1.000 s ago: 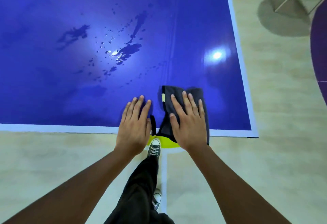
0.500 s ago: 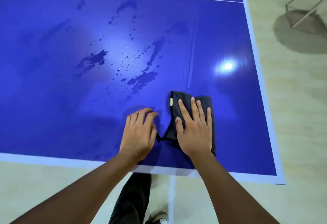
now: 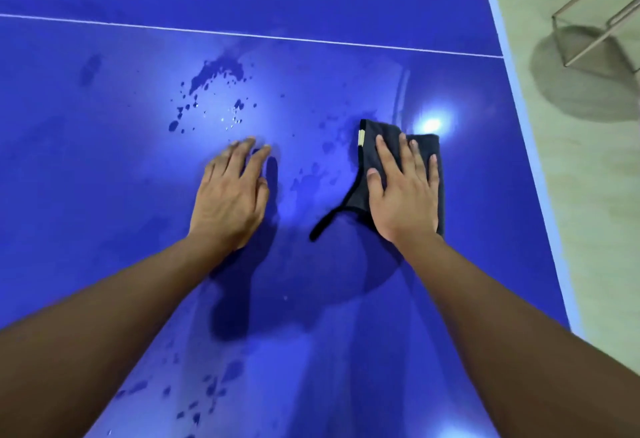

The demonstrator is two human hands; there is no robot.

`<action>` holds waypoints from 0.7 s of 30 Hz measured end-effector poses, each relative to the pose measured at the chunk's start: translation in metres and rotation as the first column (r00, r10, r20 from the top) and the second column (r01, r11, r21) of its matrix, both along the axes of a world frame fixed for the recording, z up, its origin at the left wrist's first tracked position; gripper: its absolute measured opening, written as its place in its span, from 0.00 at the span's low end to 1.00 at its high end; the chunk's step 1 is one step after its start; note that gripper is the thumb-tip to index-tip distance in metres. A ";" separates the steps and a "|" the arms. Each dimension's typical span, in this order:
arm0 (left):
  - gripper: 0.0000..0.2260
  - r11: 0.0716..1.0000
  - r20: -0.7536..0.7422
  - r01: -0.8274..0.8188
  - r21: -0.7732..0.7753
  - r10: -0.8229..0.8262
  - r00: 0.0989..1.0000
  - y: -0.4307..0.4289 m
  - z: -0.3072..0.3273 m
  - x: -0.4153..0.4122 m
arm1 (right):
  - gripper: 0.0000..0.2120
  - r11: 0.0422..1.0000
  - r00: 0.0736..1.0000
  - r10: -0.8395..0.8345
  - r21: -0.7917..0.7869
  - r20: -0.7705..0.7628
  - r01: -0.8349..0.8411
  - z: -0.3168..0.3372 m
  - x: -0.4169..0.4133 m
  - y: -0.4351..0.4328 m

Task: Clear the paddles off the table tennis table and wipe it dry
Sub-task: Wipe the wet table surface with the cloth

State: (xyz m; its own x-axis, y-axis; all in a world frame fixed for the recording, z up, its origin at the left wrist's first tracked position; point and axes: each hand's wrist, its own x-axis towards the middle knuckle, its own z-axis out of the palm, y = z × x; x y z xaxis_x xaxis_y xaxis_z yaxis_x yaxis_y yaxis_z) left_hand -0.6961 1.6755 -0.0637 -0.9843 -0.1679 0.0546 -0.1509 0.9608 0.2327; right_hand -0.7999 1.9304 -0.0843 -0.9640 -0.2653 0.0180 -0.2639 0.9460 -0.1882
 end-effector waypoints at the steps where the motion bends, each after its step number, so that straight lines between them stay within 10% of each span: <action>1: 0.23 1.000 0.018 -0.005 -0.001 0.005 1.000 -0.008 -0.002 -0.017 | 0.29 1.000 1.000 -0.016 0.005 0.001 0.016 0.000 -0.025 -0.008; 13: 0.24 1.000 -0.041 -0.006 0.020 0.007 0.999 -0.019 -0.021 -0.045 | 0.27 1.000 1.000 -0.017 0.014 0.021 0.017 0.005 -0.266 -0.075; 21: 0.24 0.999 0.007 -0.026 0.023 0.026 1.000 -0.020 -0.018 -0.047 | 0.27 0.999 0.998 -0.045 0.025 0.049 0.044 0.007 -0.269 -0.089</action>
State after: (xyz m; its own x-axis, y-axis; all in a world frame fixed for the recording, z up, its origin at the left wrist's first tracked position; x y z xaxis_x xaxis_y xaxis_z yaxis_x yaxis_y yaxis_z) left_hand -0.7431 1.6552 -0.0819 -0.9799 -0.1947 0.0438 -0.1776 0.9509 0.2536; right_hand -1.0692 1.8410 -0.0770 -0.9744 -0.2219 -0.0362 -0.2123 0.9611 -0.1769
